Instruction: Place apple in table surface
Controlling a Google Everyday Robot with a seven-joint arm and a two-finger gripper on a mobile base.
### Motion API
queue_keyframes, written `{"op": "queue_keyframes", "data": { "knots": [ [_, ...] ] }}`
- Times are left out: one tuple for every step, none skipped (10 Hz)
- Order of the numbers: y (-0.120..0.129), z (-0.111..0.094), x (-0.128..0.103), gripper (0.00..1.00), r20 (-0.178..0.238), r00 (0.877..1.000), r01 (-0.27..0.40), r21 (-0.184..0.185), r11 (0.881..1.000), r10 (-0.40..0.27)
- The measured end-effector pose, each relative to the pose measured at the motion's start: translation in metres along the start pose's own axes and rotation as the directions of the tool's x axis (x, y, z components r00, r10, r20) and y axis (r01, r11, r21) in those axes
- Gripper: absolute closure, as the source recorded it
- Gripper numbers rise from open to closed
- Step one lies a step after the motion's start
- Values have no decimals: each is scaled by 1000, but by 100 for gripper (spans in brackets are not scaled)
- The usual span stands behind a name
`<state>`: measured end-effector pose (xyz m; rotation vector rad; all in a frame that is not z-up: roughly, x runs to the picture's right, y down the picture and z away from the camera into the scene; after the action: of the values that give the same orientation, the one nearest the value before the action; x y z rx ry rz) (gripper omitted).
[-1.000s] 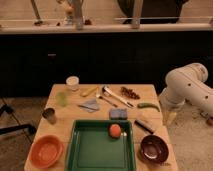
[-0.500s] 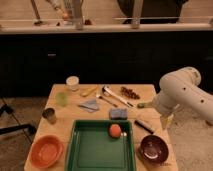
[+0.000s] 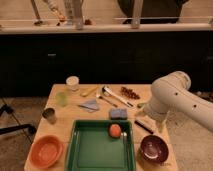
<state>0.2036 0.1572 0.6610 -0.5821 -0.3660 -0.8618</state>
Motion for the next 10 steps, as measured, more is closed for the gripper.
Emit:
{"op": "queue_keyframes", "data": {
  "knots": [
    [0,0,0,20,0,1000,0,1,1000,0],
    [1,0,0,20,3,1000,-2,5,1000,2],
    [1,2,-1,20,15,1000,5,22,1000,-5],
    [-6,4,-5,20,25,999,21,32,999,-22],
    [-17,7,-14,20,33,998,48,38,998,-49],
    [-29,11,-23,20,39,997,68,41,997,-70],
    [-47,14,-38,20,48,993,106,48,993,-108],
    [-58,17,-48,20,55,989,135,58,989,-138],
    [-64,19,-56,20,59,983,168,72,983,-172],
    [-70,22,-64,20,61,974,213,93,973,-219]
  ]
}}
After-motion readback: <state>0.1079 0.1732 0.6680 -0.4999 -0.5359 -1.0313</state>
